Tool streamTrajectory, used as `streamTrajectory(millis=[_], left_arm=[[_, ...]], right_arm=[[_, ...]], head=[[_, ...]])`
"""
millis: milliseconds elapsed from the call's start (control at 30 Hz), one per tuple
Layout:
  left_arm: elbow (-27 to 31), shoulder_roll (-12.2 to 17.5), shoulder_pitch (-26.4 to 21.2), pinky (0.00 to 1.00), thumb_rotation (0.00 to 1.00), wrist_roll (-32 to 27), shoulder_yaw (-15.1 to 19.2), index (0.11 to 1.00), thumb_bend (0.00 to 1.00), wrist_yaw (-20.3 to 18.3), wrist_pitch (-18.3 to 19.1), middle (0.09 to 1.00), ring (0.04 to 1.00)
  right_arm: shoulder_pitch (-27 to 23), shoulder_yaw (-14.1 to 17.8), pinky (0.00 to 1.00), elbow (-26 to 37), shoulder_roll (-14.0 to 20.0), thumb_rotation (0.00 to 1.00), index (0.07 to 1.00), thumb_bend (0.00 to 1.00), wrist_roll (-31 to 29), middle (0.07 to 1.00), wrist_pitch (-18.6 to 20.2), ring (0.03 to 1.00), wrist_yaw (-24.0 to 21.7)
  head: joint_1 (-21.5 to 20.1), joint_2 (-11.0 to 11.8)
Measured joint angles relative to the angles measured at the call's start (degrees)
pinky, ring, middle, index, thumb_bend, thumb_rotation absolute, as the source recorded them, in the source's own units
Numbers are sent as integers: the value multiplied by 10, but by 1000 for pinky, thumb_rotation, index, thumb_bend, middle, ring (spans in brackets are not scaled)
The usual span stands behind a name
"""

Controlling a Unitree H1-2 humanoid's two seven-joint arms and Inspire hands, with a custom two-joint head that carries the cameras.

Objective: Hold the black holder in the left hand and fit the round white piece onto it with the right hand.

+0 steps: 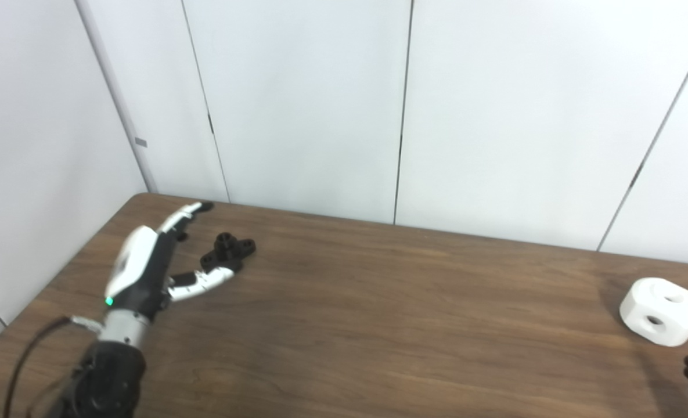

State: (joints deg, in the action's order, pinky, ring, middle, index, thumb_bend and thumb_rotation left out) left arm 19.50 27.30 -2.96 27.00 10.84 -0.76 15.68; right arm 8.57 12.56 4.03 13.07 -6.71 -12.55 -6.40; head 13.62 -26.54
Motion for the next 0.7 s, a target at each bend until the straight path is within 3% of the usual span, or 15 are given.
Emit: streamTrajectory(millis=[133, 333, 567, 700], left_arm=[[-30, 5, -18, 811, 332, 22, -3, 851, 852, 0, 15, 906, 909], [-97, 15, -48, 824, 340, 57, -23, 835, 891, 5, 10, 894, 919], [-183, 35, -81, 934, 397, 95, -58, 815, 907, 10, -1, 903, 934], [-222, 36, -87, 939, 412, 105, -77, 798, 930, 14, -6, 899, 935]], right_arm=[[3, -1, 948, 1, -1, 998, 946, 535, 2, 888, 0, 909, 0], [8, -6, 926, 15, -6, 1000, 941, 512, 4, 885, 8, 903, 0], [10, -6, 948, 16, -7, 990, 938, 519, 3, 889, 12, 913, 0], [11, -6, 943, 17, -8, 999, 942, 536, 3, 892, 14, 913, 0]], head=[[-3, -2], [-3, -6], [-4, -9], [-4, -12]])
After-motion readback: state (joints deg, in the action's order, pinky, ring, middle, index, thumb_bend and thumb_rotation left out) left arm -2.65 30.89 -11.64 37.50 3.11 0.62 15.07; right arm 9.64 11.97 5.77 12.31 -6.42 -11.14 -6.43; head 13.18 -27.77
